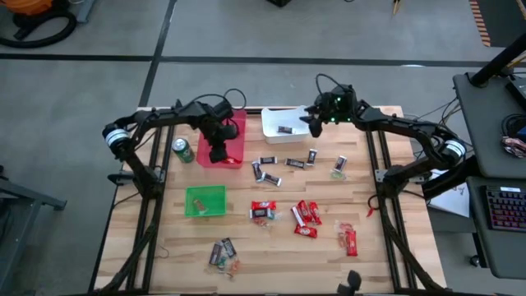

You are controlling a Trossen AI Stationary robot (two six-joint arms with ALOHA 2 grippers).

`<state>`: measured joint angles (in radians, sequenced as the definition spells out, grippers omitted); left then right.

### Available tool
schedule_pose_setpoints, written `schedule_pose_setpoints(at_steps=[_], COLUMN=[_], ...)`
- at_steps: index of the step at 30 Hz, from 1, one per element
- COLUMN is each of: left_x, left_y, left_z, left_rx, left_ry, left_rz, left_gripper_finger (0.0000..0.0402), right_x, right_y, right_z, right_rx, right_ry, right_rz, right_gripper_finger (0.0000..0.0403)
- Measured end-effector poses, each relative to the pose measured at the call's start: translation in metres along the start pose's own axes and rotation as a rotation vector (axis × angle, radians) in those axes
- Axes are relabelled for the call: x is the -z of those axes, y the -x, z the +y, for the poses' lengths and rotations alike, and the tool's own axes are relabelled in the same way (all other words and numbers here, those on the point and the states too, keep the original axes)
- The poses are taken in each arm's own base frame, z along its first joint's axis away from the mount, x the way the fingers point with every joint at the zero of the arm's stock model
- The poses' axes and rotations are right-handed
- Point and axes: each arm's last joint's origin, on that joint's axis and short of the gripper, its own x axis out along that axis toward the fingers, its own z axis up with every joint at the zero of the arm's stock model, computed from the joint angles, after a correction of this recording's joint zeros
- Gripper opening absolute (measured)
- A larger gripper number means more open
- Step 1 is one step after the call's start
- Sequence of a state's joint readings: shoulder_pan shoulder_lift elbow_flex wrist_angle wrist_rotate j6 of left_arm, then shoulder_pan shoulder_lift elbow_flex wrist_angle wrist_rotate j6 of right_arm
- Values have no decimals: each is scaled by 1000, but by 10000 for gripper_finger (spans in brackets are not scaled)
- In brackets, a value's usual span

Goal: Organize candy in baskets
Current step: Put the brown chocolate into the white bin

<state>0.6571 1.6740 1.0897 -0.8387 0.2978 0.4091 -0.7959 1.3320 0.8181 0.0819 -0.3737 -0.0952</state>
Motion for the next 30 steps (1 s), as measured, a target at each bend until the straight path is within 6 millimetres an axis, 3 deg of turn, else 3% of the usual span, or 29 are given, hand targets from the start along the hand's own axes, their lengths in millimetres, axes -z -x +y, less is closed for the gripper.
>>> schedule_pose_setpoints(at_steps=[10, 16, 23, 30], left_x=[-1, -2, 3, 20], left_y=[12, 35, 59, 51], left_z=[-6, -16, -40, -73], left_rx=[-13, -54, -100, -74], left_ry=[16, 3, 0, -53], left_rz=[-36, -150, -378, -587], left_gripper_finger=[4, 4, 3, 3], right_x=[10, 26, 56, 93], right_y=[-14, -17, -19, -16], right_z=[69, 102, 118, 111], right_rx=[-197, -279, -325, -190], right_ry=[-21, 130, 193, 206], right_rz=[170, 221, 191, 163], right_gripper_finger=[210, 210, 206, 175])
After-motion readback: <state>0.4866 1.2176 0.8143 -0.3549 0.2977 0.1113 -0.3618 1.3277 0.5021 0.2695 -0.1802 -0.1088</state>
